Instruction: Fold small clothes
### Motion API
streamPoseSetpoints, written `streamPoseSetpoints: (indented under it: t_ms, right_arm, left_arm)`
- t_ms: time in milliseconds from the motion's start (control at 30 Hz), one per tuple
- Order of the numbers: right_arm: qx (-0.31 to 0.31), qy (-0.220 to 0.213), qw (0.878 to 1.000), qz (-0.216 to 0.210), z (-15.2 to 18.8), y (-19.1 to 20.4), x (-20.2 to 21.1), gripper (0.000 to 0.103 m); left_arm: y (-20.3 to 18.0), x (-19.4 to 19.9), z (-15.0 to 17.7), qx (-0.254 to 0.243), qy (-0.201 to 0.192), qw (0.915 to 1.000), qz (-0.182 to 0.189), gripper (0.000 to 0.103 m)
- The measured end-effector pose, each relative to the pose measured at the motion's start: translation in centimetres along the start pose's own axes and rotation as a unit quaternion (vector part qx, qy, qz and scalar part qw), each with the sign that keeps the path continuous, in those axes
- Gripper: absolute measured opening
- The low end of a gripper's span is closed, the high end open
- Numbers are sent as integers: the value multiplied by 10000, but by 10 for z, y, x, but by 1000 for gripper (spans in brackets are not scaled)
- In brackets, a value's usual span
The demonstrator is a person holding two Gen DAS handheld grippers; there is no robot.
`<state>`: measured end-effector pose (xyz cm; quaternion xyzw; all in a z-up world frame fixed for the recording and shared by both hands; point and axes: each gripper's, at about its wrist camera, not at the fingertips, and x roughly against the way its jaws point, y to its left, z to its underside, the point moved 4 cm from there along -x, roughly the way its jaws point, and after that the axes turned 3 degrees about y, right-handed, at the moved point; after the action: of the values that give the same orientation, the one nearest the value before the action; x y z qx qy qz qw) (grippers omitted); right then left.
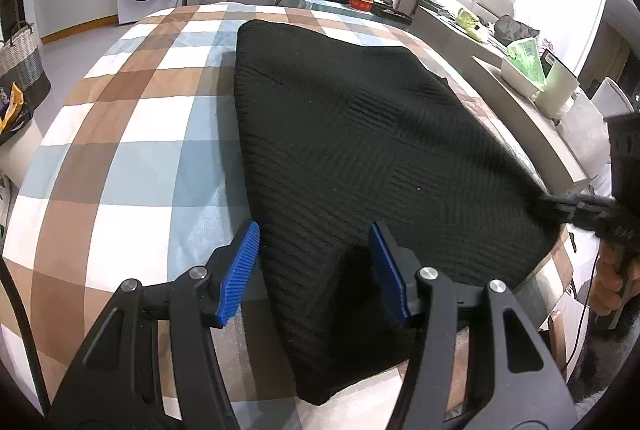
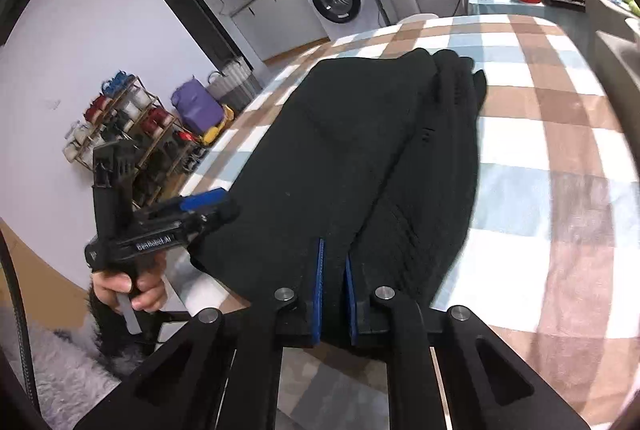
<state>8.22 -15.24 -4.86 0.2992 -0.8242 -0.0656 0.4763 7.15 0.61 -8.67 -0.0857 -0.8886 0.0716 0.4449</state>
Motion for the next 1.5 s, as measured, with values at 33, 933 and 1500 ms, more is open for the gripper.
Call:
streamPoseSetpoints:
  t_ms: [33, 933, 1500]
  right_arm:
    - [-3, 243, 9990, 366, 5, -7, -9, 9]
    - [-1095, -237, 9937, 44, -159, -74, -100, 10]
    - [-969, -328, 9941, 373, -164, -83, -96, 29]
  left_arm:
    - [1, -1, 0, 17, 11, 10000, -17, 54]
    - [-31, -10, 25, -963, 10, 9953, -12, 65]
    - [-15, 6, 18, -523, -10, 9983, 268, 65]
